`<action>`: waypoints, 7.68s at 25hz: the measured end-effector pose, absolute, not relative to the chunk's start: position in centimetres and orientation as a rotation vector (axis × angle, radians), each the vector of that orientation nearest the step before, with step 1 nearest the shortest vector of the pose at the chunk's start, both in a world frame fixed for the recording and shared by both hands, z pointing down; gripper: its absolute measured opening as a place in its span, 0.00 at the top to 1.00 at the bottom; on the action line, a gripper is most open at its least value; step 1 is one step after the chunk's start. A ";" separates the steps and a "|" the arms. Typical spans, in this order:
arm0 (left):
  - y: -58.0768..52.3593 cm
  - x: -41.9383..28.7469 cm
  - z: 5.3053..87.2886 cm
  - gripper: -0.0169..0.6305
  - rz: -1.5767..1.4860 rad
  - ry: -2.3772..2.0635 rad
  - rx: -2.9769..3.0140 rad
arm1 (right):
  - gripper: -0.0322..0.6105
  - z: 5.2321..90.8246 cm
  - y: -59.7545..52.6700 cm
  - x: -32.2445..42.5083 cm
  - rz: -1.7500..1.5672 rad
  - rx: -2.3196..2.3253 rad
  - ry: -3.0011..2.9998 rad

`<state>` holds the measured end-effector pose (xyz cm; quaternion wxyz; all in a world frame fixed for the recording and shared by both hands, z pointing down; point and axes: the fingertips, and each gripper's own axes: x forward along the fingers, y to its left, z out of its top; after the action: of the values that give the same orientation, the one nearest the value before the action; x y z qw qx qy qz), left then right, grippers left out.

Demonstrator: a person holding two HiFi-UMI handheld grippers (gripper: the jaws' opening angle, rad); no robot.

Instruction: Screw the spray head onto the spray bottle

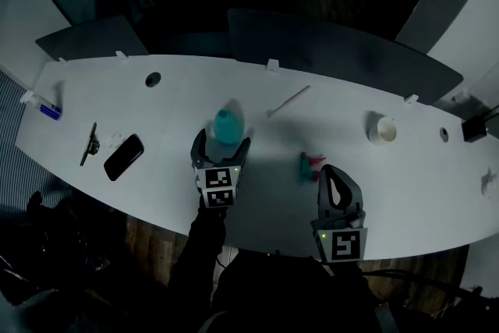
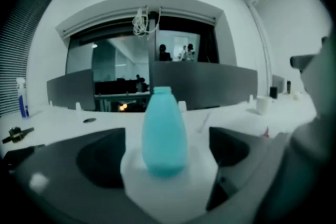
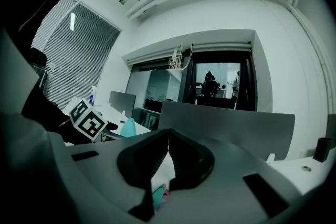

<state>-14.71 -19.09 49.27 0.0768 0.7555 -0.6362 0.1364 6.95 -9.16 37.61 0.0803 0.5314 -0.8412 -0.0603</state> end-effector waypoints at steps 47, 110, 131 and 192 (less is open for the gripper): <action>-8.9 -2.5 51.5 0.44 0.632 -1.387 2.584 | 0.70 49.5 -9.8 8.3 0.142 0.279 -2.110; -9.7 1.3 51.6 0.44 0.651 -1.269 2.642 | 0.74 39.0 -9.8 0.2 0.223 0.789 -3.060; -9.7 1.4 51.6 0.44 0.642 -1.267 2.640 | 0.74 42.3 -9.3 -0.6 0.016 0.788 -2.970; -9.4 1.9 51.8 0.43 0.471 -1.261 2.634 | 0.75 40.4 -8.3 0.9 -0.094 1.116 -2.920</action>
<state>1.89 -9.42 51.85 0.0915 0.8868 -0.4244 0.1586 0.95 -8.32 40.42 0.0071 0.3569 -0.9336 -0.0300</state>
